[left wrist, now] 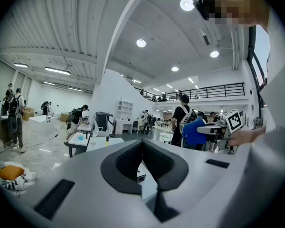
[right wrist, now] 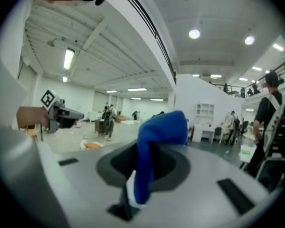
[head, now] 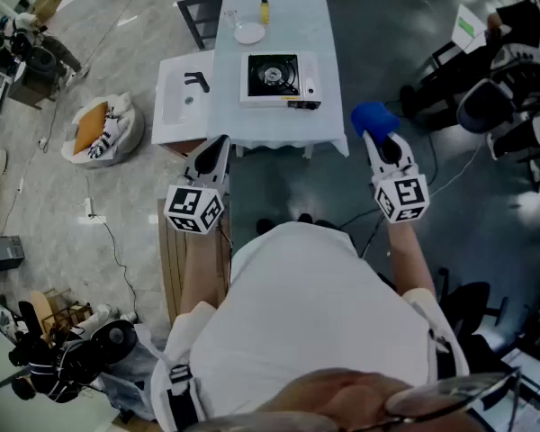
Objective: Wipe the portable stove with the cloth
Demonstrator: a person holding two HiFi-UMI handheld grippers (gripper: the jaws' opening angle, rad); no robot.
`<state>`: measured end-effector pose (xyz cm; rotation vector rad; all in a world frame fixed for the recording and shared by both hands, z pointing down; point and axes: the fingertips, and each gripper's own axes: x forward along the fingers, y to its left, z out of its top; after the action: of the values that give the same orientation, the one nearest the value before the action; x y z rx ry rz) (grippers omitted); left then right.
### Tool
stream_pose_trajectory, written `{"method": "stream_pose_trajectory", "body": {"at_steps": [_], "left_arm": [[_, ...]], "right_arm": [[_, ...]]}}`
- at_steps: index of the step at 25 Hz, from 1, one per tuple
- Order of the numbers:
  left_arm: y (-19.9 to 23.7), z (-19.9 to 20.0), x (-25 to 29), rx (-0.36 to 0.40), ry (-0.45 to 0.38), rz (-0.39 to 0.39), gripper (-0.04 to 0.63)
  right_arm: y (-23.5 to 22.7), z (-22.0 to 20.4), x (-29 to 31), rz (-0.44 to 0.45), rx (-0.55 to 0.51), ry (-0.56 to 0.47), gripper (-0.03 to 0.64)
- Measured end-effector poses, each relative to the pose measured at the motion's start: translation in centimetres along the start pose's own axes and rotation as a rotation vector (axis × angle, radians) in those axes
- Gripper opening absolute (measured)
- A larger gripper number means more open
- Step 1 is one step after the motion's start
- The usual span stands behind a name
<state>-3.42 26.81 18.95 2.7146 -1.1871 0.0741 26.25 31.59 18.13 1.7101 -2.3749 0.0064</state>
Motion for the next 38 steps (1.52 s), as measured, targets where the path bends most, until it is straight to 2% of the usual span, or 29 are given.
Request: {"method": "stream_pose_trajectory", "body": {"at_steps": [19, 27, 38], "left_arm": [[1.6, -1.0, -0.9, -0.018, 0.029, -0.042, 0.032], [2.8, -2.2, -1.8, -0.011, 0.051, -0.097, 0.032], [5.7, -3.2, -2.4, -0.026, 0.073, -0.119, 0.032]], "right_arm": [[1.2, -0.2, 0.2, -0.068, 0.053, 0.023, 0.074], [4.1, -0.7, 0.3, -0.083, 0.017, 0.056, 0.074], [6.7, -1.2, 1.9, -0.095, 0.033, 0.070, 0.074]]}}
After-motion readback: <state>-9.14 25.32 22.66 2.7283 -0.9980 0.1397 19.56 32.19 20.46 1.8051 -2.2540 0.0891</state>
